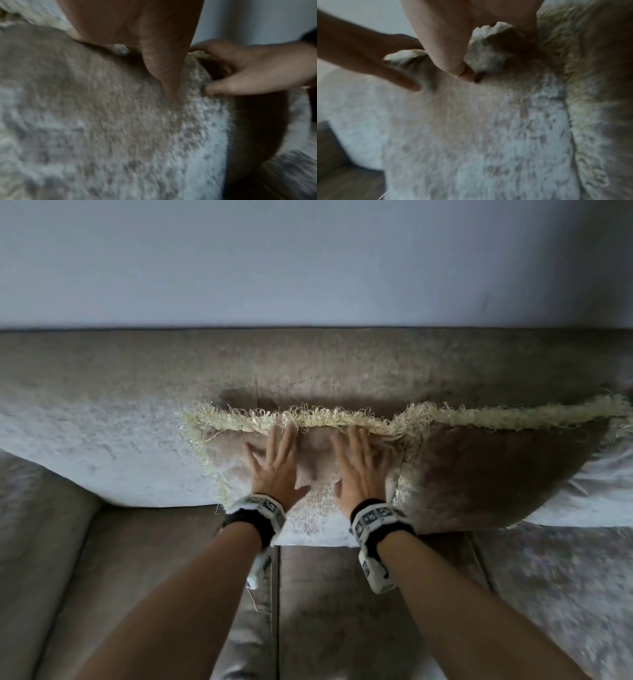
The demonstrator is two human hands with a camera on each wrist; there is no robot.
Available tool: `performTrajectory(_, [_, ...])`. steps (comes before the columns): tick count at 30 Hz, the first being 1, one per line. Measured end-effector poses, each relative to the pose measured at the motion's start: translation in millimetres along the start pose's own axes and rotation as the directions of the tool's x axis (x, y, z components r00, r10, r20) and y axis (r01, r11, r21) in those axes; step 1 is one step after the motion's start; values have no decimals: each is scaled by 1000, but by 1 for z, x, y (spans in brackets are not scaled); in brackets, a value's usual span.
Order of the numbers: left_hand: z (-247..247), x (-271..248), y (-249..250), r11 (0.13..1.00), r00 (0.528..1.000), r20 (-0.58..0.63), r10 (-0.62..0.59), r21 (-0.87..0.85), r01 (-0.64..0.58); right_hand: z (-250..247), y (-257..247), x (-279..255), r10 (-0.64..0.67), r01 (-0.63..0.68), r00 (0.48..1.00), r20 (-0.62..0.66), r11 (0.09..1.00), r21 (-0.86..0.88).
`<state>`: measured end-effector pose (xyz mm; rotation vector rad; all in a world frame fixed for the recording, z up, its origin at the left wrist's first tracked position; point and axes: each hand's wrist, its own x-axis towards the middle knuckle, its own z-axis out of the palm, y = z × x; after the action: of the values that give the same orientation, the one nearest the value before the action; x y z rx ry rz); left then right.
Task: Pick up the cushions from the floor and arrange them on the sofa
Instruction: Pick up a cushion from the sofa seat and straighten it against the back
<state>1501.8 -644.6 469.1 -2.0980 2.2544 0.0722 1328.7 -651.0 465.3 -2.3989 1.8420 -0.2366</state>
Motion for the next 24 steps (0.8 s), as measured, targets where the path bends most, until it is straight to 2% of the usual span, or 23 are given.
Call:
performTrajectory(2, [15, -21, 27, 995, 996, -36, 85, -52, -87, 15, -21, -16, -81, 87, 988, 132, 995, -38])
performTrajectory(3, [25, -32, 36, 989, 992, -45, 120, -85, -124, 23, -29, -24, -88, 96, 972, 216, 995, -24])
performTrajectory(5, [47, -50, 42, 970, 990, -8, 139, -201, -138, 38, -33, -34, -91, 90, 950, 300, 996, 17])
performTrajectory(7, [64, -55, 35, 937, 980, 143, 139, -338, -84, 46, -24, -35, -86, 74, 920, 381, 996, 46])
performTrajectory(9, [73, -50, 15, 899, 934, 313, 171, -438, -18, 50, -1, -27, -26, -45, 890, 456, 989, 144])
performTrajectory(10, [74, -43, 1, 897, 927, 341, 157, -442, 11, 52, 13, -21, 25, -124, 898, 439, 972, 200])
performTrajectory(12, [72, -30, -30, 925, 950, 308, 57, -375, 67, 53, 46, -10, 149, -253, 913, 379, 937, 241])
performTrajectory(15, [73, -23, -71, 964, 953, 275, -129, -192, 186, 55, 88, -9, 336, -418, 868, 366, 892, 172])
performTrajectory(17, [75, -27, -82, 964, 948, 283, -147, -175, 202, 56, 99, -14, 443, -510, 846, 295, 835, 207])
performTrajectory(19, [67, -29, -71, 975, 965, 259, -49, -197, 102, 46, 91, -16, 449, -477, 878, 165, 845, 242])
performTrajectory(20, [62, -28, -61, 979, 978, 209, 6, -202, 37, 39, 84, -15, 392, -401, 916, 86, 884, 239])
performTrajectory(22, [48, -17, -39, 977, 998, -12, 63, -205, -64, 18, 67, -2, 224, -205, 973, -61, 953, 225])
performTrajectory(24, [32, 0, -27, 967, 981, -194, -12, -251, -38, 0, 55, 19, 146, -115, 978, -149, 973, 203])
